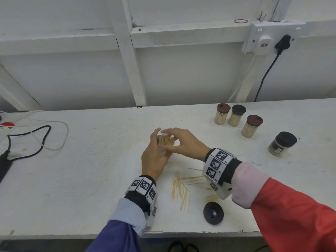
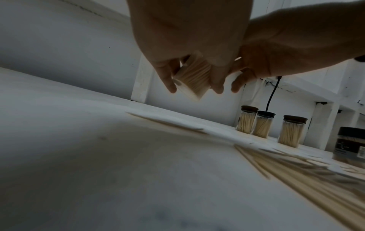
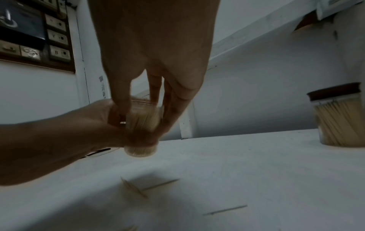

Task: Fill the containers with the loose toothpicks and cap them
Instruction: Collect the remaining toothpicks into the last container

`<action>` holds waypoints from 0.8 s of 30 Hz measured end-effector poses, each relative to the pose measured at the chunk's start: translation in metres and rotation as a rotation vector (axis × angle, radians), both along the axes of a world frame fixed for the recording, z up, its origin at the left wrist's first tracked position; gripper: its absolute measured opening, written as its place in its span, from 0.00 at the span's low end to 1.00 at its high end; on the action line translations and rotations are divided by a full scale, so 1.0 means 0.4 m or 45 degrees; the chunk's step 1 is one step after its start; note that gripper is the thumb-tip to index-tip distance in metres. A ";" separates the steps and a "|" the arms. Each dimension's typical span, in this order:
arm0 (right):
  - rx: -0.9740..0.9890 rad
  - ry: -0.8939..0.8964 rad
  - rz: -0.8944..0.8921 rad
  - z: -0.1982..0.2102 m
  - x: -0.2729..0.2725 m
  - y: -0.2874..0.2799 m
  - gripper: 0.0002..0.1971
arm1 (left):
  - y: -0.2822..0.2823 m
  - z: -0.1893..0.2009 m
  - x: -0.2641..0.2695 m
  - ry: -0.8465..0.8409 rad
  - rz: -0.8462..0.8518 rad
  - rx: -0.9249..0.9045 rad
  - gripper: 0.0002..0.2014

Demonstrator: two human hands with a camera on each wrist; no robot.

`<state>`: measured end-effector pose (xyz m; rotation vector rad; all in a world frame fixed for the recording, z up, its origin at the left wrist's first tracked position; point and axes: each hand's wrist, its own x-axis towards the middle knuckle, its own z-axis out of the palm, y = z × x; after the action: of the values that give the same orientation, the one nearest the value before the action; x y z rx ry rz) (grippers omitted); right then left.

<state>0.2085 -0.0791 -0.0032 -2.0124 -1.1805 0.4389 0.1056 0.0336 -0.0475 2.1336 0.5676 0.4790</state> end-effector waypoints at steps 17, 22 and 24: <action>0.101 0.187 -0.072 0.001 0.012 -0.019 0.38 | 0.016 -0.040 0.002 -0.174 -0.063 0.151 0.27; 0.019 0.182 -0.175 0.010 0.001 -0.009 0.30 | 0.028 -0.039 -0.007 -0.165 -0.038 0.220 0.28; 0.034 0.186 -0.149 0.012 -0.007 0.001 0.29 | 0.038 -0.033 -0.013 -0.177 -0.064 0.289 0.28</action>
<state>0.2056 -0.0786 0.0016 -1.9788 -0.9700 0.5001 0.1003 0.0487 -0.0605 2.3005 0.3952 0.6855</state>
